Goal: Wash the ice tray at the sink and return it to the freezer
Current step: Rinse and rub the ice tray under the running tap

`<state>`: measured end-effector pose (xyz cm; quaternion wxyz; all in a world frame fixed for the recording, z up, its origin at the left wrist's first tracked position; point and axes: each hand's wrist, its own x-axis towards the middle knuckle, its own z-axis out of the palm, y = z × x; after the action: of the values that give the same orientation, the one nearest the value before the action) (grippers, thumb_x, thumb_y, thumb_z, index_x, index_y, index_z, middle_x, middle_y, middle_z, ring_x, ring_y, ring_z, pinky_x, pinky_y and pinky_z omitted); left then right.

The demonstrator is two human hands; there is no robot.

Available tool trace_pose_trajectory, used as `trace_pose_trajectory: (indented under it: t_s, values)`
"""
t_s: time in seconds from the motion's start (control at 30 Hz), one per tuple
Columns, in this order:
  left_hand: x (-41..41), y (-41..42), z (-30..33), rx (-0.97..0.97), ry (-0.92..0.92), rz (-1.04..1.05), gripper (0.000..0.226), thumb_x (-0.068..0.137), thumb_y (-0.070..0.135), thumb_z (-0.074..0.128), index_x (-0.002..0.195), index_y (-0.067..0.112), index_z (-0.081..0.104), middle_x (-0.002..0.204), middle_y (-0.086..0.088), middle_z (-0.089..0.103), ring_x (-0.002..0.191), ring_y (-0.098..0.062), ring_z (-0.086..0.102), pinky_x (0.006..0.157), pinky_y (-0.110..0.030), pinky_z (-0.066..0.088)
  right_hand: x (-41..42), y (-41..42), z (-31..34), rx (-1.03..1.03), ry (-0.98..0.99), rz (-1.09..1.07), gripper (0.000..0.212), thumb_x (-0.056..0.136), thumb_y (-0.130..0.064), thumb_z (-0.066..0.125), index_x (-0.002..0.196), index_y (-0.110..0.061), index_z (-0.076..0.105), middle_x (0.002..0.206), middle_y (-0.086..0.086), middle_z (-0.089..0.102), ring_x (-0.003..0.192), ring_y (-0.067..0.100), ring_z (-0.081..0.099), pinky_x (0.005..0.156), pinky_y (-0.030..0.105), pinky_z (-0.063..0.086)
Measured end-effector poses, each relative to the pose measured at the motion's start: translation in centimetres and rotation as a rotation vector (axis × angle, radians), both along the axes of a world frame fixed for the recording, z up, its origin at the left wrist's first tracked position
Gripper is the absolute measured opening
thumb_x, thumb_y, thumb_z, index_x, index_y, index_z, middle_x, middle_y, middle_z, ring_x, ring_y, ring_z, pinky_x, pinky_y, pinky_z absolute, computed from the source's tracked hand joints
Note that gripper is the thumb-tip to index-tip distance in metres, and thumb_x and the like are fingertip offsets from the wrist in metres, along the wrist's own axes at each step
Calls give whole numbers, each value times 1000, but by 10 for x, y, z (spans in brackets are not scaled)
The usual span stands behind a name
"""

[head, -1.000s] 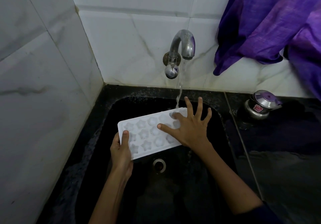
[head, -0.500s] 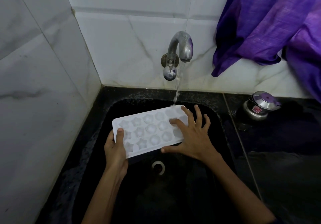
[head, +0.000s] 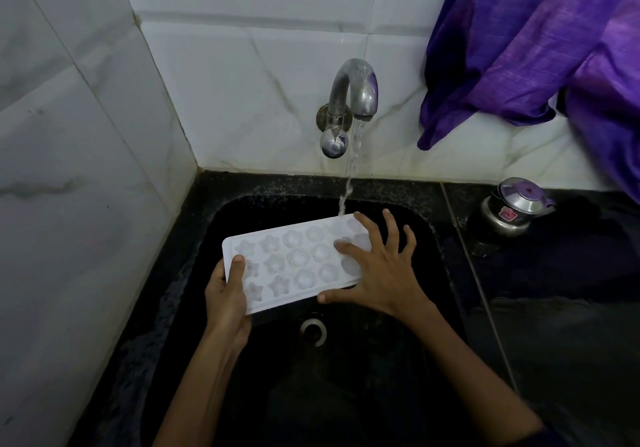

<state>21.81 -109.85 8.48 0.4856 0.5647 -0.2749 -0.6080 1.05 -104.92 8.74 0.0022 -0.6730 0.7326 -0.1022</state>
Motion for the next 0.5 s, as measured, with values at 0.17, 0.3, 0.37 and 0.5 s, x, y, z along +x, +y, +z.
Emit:
trace_pose_trajectory:
  t_s: [0.17,0.3,0.37,0.5]
  values:
    - [-2,3,-2,-2,-8,15,23,98,23,48,117,16,58,104,-5,67,92,-23,66,69,-35,53,1,2,2,-16,30,-31,93,42,-100,30,107,-42,60,153,2,28,141,36,-5,104,56,-19]
    - [-3,2,0,-16,-9,26,26,98,23,48,121,15,57,103,-4,66,91,-22,65,72,-35,54,5,-1,-1,-39,91,-52,96,47,-100,23,115,-43,60,152,5,33,141,39,6,106,61,-11]
    - [-4,1,1,-29,-21,32,26,98,23,48,121,14,57,105,-4,66,90,-20,64,71,-33,53,5,-3,-3,-57,86,-33,94,47,-100,25,113,-43,62,151,5,35,141,39,6,106,62,-8]
    - [0,0,-1,-10,-17,35,32,98,25,48,126,13,55,111,-7,65,96,-24,65,73,-36,53,4,-6,-1,-102,53,-32,91,42,-99,32,108,-43,61,151,1,32,141,38,0,106,60,-13]
